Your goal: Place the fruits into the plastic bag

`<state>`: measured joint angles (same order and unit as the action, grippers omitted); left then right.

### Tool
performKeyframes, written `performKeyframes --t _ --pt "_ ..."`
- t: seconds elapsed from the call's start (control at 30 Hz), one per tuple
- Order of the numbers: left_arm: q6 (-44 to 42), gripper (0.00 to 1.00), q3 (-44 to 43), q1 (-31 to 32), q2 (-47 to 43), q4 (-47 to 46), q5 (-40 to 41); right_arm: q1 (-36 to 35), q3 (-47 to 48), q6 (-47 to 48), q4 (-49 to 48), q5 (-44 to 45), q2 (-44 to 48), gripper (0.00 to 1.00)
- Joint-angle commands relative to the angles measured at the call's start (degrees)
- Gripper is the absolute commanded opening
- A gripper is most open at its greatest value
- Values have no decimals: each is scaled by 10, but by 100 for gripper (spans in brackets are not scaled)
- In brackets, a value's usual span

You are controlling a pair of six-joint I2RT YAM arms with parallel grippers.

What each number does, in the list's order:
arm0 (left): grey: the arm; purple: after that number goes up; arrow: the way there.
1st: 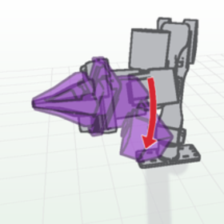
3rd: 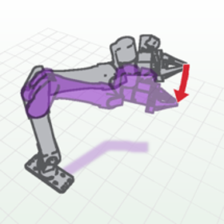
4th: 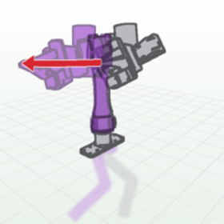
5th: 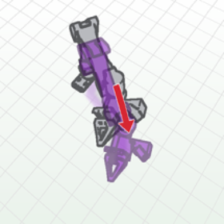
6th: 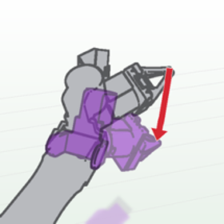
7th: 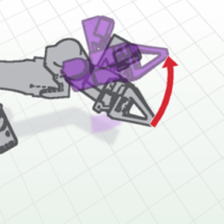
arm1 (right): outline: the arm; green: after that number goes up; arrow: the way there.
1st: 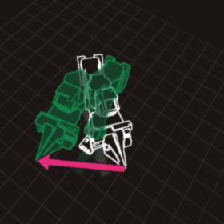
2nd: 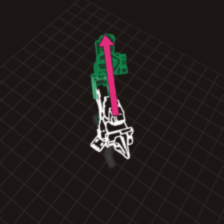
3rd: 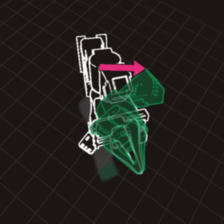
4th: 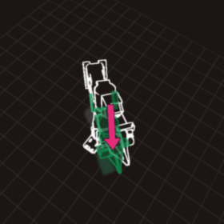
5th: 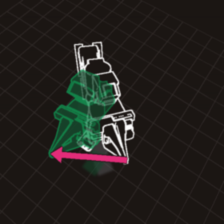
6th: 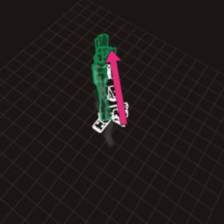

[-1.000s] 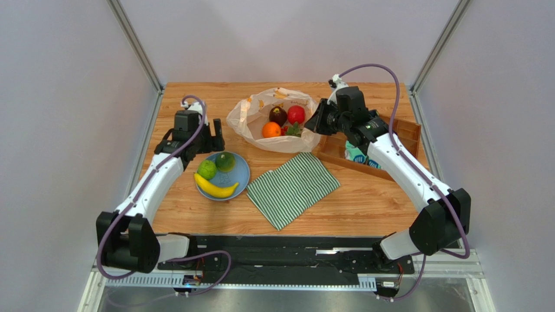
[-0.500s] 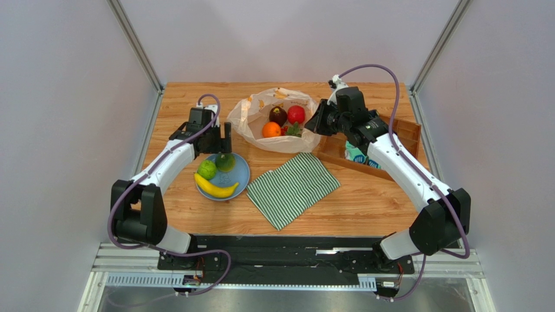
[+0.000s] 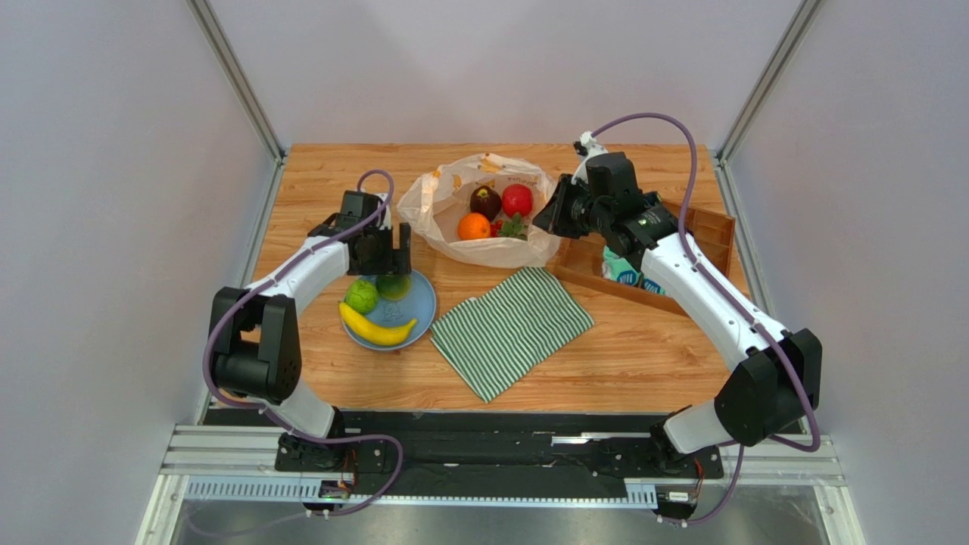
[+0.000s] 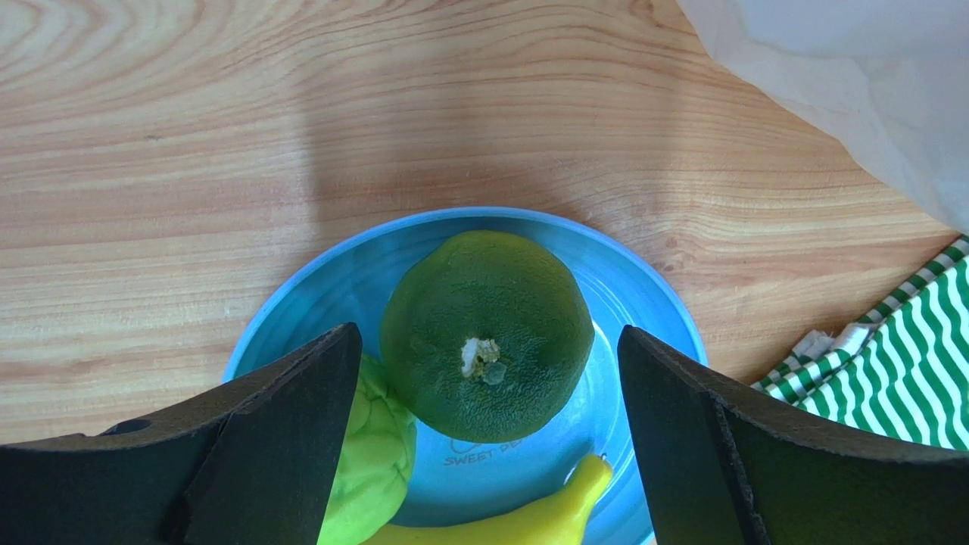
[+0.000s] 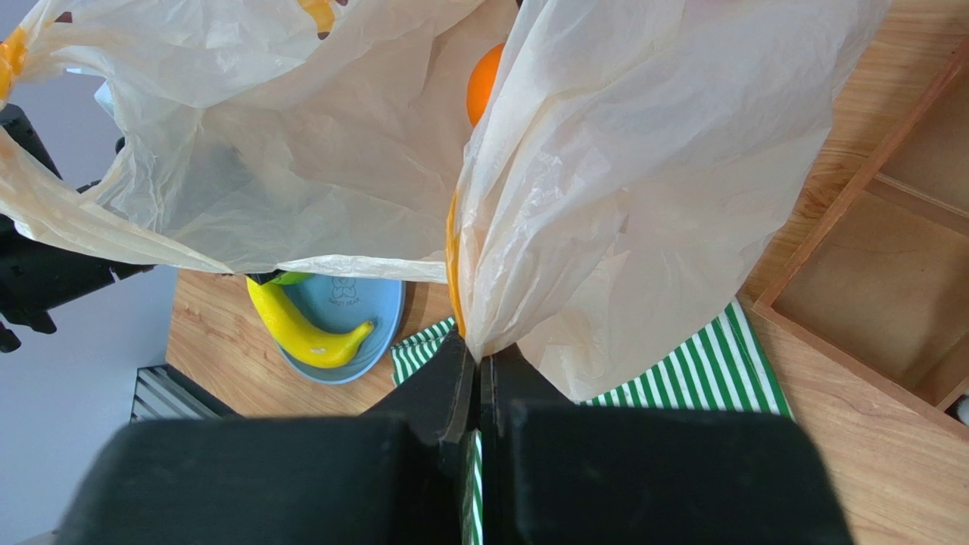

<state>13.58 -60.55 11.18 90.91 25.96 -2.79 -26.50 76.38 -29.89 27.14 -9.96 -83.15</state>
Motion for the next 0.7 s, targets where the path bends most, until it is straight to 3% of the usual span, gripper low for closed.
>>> performKeyframes --t 0.0,0.37,0.67 --pt "8 92 -24 2 9 2 -12 -1 -2 10 -9 6 24 0" --pt "12 90 -28 6 39 21 2 -2 -4 10 -9 7 24 0" --pt "7 71 -32 8 34 25 2 -1 -3 11 -9 7 24 0"
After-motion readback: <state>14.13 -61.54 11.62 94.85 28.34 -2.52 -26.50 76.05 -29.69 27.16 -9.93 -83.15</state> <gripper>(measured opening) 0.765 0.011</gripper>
